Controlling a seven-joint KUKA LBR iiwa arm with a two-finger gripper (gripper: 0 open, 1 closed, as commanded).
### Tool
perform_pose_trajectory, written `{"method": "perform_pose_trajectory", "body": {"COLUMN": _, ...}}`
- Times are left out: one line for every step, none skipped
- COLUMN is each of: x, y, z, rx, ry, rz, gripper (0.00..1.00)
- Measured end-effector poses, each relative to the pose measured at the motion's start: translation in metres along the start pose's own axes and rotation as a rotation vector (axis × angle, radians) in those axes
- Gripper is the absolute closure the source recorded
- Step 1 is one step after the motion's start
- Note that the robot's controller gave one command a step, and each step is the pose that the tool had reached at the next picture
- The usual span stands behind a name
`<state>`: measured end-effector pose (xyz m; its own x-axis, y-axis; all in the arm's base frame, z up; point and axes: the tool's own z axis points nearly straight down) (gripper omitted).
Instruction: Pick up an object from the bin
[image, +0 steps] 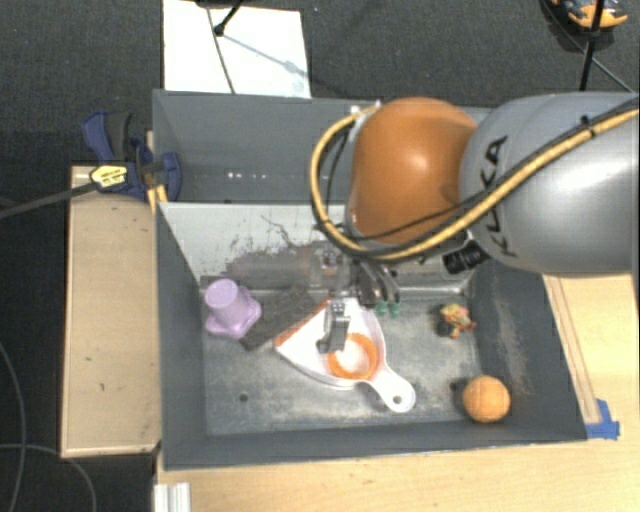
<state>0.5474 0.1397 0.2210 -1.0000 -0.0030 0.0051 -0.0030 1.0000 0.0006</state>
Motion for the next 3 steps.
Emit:
{"method": "perform_pose_trajectory", "body": {"x": -0.002, "y": -0.001, "z": -0.005, "rx": -0.001, "ry": -0.008, "rz": 0.004, "gripper": 0.0}}
{"method": "perform_pose_trajectory", "body": {"x": -0.004, "y": -0.017, "z": 0.04, "rx": 0.0, "ry": -0.011, "rz": -0.134, "gripper": 0.0}}
{"method": "perform_pose_trajectory", "body": {"x": -0.004, "y": -0.062, "z": 0.059, "rx": 0.001, "ry": -0.006, "rz": -0.221, "gripper": 0.0}}
